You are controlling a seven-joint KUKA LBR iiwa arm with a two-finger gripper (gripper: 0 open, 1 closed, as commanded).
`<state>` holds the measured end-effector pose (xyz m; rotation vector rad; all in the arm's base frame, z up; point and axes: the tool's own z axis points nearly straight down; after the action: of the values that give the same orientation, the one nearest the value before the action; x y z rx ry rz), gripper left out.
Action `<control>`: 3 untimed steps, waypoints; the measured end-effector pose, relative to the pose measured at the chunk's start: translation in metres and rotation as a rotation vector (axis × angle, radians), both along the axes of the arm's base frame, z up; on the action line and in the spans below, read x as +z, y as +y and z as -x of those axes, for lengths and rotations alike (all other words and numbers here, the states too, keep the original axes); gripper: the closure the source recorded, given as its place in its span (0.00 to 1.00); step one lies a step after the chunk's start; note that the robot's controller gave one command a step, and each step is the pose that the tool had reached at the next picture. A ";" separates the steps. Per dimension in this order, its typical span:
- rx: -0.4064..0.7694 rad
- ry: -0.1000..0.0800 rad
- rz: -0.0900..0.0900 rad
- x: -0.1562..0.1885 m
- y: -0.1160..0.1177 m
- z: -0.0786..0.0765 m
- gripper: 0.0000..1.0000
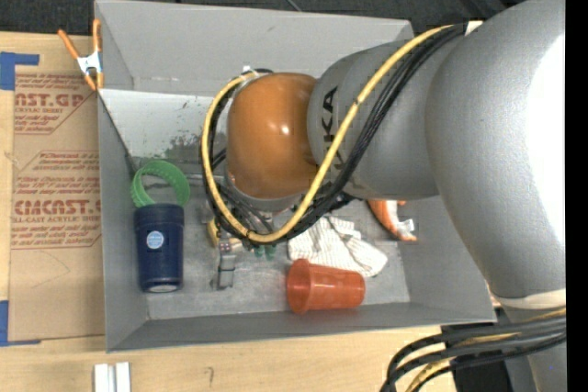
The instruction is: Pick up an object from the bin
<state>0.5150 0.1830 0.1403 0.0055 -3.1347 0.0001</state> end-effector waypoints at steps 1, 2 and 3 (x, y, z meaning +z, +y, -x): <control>-0.002 -0.007 -0.002 0.005 -0.001 -0.002 0.00; 0.145 -0.012 -0.001 -0.064 -0.085 -0.064 1.00; 0.146 -0.009 -0.003 -0.065 -0.084 -0.063 0.00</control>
Offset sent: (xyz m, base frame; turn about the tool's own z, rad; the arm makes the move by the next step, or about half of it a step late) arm 0.0627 -0.0850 -0.0646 -0.1465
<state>0.5780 0.0990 0.0755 0.2354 -3.1349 -0.0032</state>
